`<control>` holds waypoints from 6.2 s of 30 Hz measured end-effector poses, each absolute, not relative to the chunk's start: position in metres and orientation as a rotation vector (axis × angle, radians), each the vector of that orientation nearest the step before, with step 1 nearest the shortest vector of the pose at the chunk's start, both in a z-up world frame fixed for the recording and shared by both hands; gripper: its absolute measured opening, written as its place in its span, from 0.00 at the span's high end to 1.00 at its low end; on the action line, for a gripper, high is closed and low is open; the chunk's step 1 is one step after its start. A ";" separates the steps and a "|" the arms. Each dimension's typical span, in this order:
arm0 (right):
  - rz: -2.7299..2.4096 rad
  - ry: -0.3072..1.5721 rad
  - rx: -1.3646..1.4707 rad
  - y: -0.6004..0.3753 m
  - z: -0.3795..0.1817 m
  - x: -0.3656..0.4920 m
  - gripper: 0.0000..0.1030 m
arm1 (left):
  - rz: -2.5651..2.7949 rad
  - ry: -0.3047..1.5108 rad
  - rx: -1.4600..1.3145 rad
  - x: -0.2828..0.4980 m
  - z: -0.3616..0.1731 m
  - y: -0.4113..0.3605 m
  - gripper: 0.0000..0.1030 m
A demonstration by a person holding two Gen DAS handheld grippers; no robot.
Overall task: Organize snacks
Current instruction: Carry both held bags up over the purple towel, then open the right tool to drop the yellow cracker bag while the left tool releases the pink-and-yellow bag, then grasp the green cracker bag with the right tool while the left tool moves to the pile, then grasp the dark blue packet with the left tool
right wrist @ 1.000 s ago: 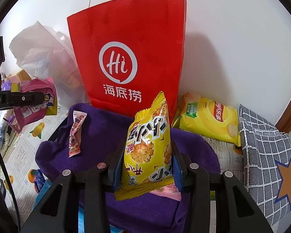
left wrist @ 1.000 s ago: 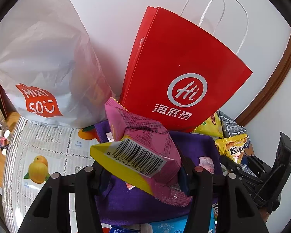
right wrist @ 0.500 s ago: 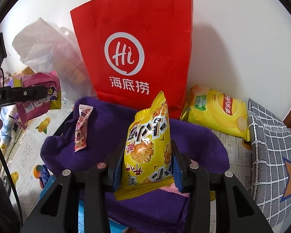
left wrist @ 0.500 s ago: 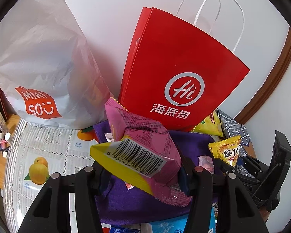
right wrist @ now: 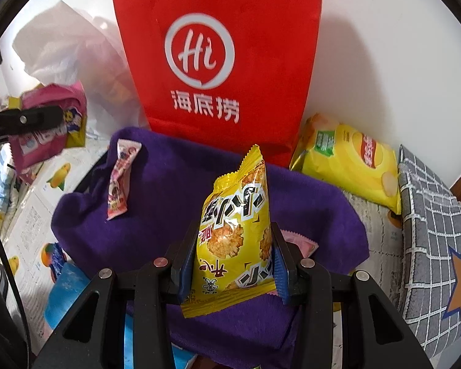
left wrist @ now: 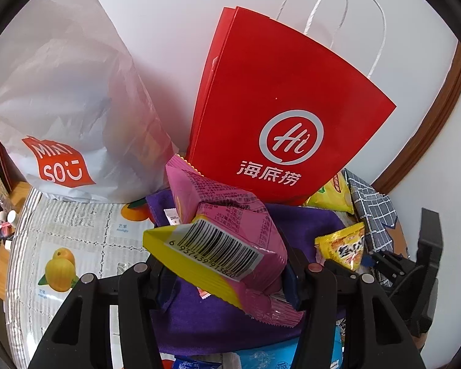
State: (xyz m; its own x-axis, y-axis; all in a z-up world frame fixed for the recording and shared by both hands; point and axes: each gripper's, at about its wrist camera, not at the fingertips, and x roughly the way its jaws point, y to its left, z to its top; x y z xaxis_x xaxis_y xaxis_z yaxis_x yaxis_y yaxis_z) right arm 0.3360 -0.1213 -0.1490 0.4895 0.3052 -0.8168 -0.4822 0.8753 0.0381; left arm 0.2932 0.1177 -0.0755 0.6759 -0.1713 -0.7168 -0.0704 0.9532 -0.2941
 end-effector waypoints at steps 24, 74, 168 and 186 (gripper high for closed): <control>0.482 1.059 -0.292 -0.106 -0.184 0.342 0.59 | -0.057 0.859 -0.288 0.296 -0.083 0.115 0.48; 0.344 0.690 -0.330 -0.134 -0.082 0.294 0.39 | -0.082 1.032 -0.148 0.321 -0.133 0.062 0.48; 0.226 0.952 0.166 -0.259 -0.171 0.162 0.56 | -0.116 0.724 -0.216 0.212 -0.017 0.088 0.31; 0.166 0.873 0.026 -0.247 -0.171 0.109 0.56 | -0.019 0.909 -0.175 0.141 -0.132 0.114 0.32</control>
State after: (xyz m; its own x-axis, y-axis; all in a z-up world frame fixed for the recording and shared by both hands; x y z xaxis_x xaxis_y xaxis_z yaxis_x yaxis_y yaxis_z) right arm 0.1092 -0.2469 -0.1713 0.6302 0.1557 -0.7606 -0.1348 0.9867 0.0903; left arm 0.1411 0.1135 -0.1317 0.6156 -0.0902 -0.7829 -0.0577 0.9856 -0.1589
